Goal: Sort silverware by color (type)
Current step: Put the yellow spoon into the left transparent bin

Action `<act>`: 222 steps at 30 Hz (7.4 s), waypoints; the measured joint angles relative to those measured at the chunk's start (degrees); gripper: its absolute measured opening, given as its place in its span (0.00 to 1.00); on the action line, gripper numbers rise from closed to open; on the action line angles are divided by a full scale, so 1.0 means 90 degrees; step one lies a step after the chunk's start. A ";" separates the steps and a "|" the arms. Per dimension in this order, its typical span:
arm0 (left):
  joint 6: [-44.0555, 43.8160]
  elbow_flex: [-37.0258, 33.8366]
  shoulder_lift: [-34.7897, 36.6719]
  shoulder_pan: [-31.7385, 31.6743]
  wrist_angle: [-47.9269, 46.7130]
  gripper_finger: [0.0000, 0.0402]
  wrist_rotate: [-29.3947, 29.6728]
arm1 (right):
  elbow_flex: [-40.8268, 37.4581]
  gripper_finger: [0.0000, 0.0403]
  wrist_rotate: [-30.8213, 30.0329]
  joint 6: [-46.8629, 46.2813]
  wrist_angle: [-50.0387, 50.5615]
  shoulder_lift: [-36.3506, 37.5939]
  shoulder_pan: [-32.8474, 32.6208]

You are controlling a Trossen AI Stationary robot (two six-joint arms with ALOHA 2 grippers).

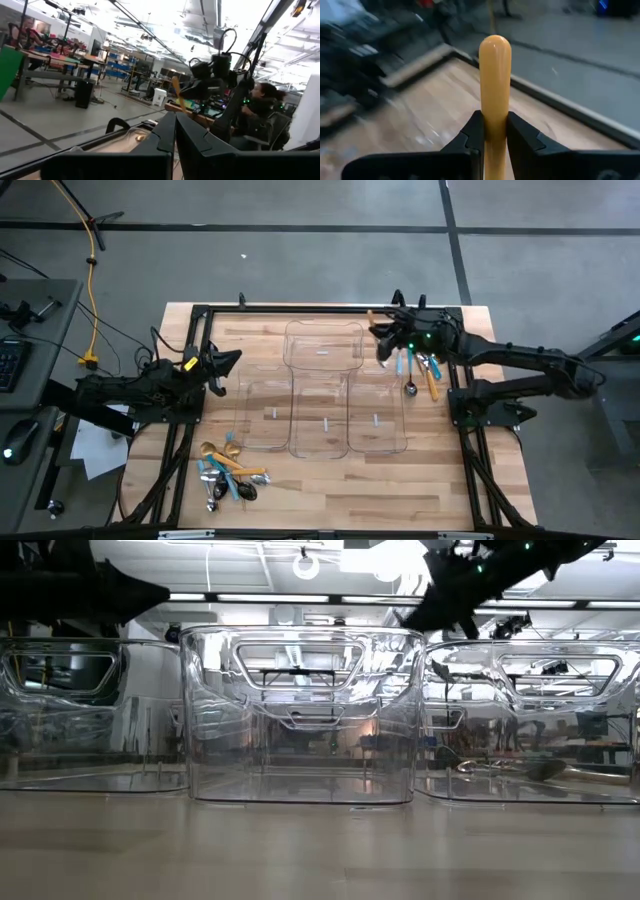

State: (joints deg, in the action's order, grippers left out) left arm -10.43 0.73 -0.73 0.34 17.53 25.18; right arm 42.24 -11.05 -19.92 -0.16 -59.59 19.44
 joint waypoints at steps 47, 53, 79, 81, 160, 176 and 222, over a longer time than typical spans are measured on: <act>0.0688 0.2884 -0.8376 0.0010 0.4033 0.39 -0.2784 | 0.0009 0.10 0.0848 0.1170 -0.6145 -0.2977 -0.2239; 0.0855 0.3165 -0.8675 0.0007 0.4026 0.39 -0.2955 | 0.0012 0.10 0.0847 0.1268 -0.6251 -0.3208 -0.2336; 0.0681 0.3194 -0.8755 0.0131 0.3984 0.34 -0.2716 | 0.0925 0.10 0.0728 0.1761 -0.5867 -0.3927 -0.2423; 0.0733 0.3194 -0.8755 0.0131 0.3986 0.27 -0.2700 | 0.0925 0.10 0.0728 0.1763 -0.5860 -0.3927 -0.2423; -0.0733 0.2748 -0.4835 0.0292 -0.1601 0.07 -0.1403 | -0.0525 0.48 -0.0828 0.2213 -0.4290 -0.1596 -0.2494; -0.5770 0.4258 -0.6186 0.1807 -0.5274 0.07 -0.1767 | -0.0525 0.48 -0.0828 0.1875 -0.4264 -0.1596 -0.2494; -0.4630 0.4260 -0.8563 0.0500 -0.5391 0.28 -0.2598 | -0.0522 0.48 -0.0829 0.2077 -0.4580 -0.1581 -0.2494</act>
State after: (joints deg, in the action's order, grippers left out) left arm -52.11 39.07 -77.80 4.84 -31.00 1.80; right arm 37.54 -18.50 -1.23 -41.39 -73.82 -3.01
